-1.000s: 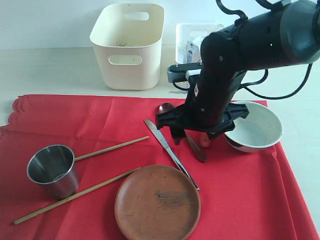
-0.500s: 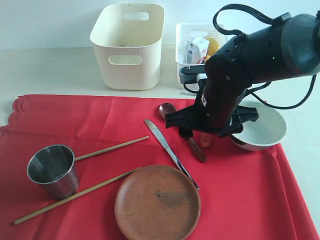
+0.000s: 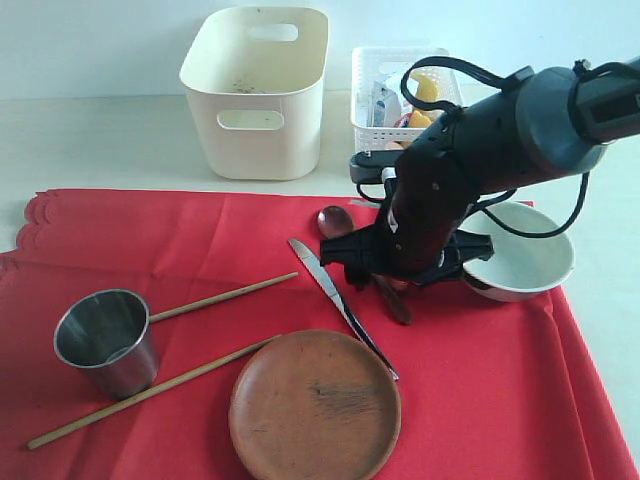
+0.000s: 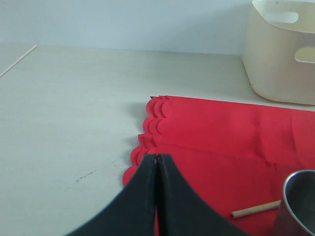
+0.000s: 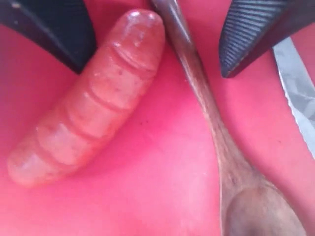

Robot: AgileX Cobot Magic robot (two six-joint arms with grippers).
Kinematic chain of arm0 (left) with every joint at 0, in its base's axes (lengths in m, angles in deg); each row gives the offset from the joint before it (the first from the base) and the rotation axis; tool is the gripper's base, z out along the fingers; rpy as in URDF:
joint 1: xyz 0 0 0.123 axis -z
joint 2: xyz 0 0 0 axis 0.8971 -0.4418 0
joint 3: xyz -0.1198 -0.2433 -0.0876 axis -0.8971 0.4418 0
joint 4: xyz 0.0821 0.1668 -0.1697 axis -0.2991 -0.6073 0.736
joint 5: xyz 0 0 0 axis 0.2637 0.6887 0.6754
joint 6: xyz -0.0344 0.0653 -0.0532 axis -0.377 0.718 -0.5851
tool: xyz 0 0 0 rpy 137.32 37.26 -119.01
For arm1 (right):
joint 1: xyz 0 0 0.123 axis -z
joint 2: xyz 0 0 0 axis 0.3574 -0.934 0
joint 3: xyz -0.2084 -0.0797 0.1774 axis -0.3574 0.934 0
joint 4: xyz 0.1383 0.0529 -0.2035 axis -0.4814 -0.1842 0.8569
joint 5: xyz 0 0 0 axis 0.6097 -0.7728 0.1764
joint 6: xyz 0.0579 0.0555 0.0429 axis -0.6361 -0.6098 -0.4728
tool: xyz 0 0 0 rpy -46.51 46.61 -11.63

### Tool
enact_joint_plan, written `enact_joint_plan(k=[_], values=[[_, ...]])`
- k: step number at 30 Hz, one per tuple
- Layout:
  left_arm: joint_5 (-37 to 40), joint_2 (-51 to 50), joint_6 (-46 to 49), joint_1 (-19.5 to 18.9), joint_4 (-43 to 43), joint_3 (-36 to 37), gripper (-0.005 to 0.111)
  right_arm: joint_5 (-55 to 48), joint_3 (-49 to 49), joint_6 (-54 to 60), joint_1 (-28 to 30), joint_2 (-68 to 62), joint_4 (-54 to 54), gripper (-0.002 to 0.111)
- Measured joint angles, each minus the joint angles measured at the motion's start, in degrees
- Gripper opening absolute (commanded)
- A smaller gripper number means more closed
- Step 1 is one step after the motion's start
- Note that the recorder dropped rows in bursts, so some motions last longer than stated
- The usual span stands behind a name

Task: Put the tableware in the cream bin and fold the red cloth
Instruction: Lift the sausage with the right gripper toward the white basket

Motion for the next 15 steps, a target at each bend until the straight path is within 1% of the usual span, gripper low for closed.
enact_joint_plan(k=[6, 15], values=[[0.0, 0.0, 0.0, 0.0, 0.0, 0.0, 0.000, 1.3, 0.0, -1.5, 0.0, -0.1, 0.1, 0.064], [0.0, 0.0, 0.0, 0.0, 0.0, 0.0, 0.000, 5.3, 0.0, -12.3, 0.0, -0.2, 0.2, 0.064]])
